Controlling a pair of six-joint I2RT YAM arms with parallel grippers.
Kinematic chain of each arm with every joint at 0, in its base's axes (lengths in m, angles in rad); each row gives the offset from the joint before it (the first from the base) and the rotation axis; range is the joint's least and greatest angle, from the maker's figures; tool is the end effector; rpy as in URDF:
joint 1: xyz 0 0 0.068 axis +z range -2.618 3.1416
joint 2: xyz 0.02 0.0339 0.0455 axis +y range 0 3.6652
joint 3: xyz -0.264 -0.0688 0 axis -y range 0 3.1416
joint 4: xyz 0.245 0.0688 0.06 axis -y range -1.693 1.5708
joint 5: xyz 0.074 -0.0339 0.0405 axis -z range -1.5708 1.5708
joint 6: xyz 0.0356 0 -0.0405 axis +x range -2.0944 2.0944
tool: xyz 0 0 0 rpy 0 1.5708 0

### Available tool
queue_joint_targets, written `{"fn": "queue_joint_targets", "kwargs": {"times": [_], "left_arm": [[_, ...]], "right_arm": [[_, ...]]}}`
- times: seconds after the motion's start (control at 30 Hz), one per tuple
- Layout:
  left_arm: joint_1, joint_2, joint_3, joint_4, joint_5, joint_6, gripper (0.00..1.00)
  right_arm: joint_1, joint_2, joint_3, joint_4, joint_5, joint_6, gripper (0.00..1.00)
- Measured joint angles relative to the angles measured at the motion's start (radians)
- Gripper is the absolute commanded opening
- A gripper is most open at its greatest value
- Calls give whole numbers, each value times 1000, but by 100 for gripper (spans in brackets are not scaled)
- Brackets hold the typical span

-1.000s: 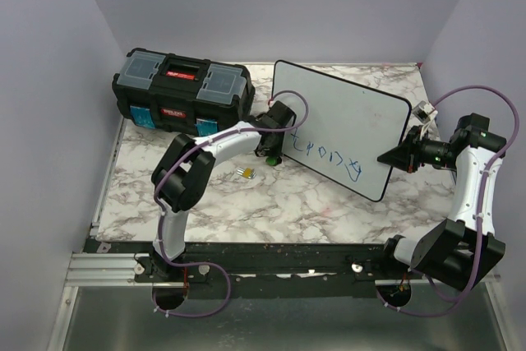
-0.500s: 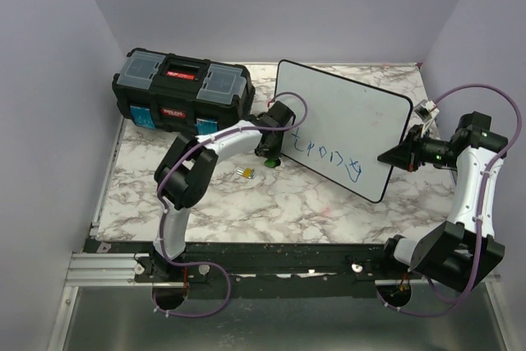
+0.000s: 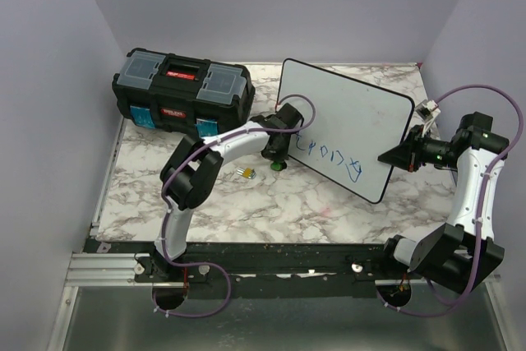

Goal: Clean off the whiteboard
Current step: Erase the whiteboard at the center of the board.

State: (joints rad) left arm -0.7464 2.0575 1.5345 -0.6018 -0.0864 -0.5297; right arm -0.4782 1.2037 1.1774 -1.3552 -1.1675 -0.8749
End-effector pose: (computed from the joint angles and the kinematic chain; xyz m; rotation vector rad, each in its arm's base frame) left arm 0.3199 -0.2917 0.1777 0.2676 2.7068 -0.2729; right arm 0.1822 -0.0576 0.3270 -0.5420 2.0295 0.9552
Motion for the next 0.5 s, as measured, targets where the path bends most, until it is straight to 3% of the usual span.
{"fn": "queue_joint_targets", "kwargs": {"times": [0.33,0.5], "left_arm": [[-22,-21,-1,-5,2,3,0],[-31,-108,-67,40,2,22,0]], "right_arm": [[-2,0,0,2,0,-11,1],[4,0,0,-1,4,-33,1]]}}
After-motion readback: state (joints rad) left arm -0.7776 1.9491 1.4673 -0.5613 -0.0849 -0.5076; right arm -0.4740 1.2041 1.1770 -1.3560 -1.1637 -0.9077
